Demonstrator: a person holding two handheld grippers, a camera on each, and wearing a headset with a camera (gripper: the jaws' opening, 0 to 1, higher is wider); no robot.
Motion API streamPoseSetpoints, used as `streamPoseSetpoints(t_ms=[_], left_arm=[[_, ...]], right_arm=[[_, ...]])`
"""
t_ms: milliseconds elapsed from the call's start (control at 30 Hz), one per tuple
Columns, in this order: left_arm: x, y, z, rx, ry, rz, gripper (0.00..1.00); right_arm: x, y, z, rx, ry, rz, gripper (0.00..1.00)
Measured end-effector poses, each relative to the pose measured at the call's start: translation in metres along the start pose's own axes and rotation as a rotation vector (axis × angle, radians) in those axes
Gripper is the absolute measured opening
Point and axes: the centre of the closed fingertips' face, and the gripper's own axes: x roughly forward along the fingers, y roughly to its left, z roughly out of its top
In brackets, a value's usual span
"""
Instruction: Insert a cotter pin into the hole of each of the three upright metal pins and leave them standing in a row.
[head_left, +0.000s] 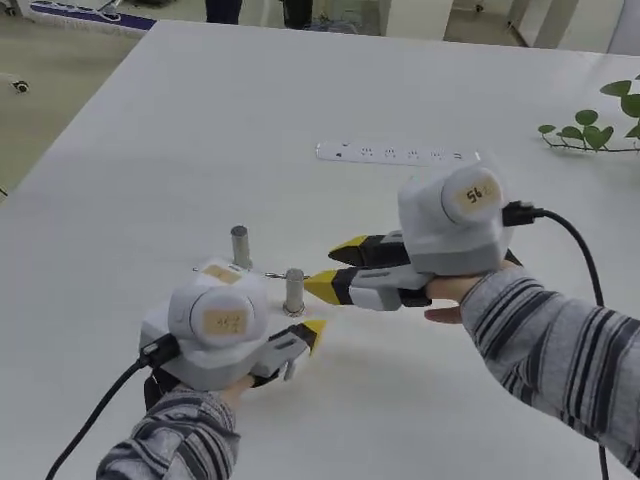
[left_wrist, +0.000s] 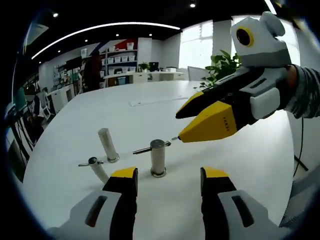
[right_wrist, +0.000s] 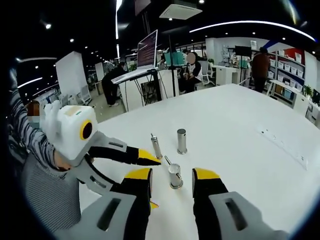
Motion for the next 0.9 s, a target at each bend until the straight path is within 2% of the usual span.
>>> streamPoseSetpoints(t_ms=[133,233,300,467,633,767,900], left_arm=[[-0.014,0.002,0.0,-0.019,-0.014,-0.001,0.58],[-0.022,0.004,-0.002,-0.036,-0.014,0.0,0.64],[-0.027,0.007,-0.004,-0.044,-0.016,0.001,0.67],[-0.039,0.015,-0.004,-0.063,-0.031,0.014,0.78],[-0.047,0.022,-0.006,-0.074,-0.037,0.02,0.84],[-0.053,0.03,-0.007,-0.06,-0.043,0.035,0.87],[-0.056,0.034,-0.003,-0.033,-0.059,0.039,0.91]], right_arm=[[0.015,-0.001,0.015,0.026,-0.016,-0.007,0.3],[0.025,-0.001,0.025,0.018,-0.031,-0.008,0.29],[0.032,0.0,0.032,0.0,-0.052,-0.003,0.29],[0.053,-0.004,0.047,0.03,-0.093,0.005,0.31],[0.072,-0.004,0.049,0.027,-0.088,-0.011,0.33],[0.089,-0.014,0.041,0.036,-0.047,-0.024,0.33],[0.101,-0.022,0.034,0.055,-0.036,-0.034,0.33]])
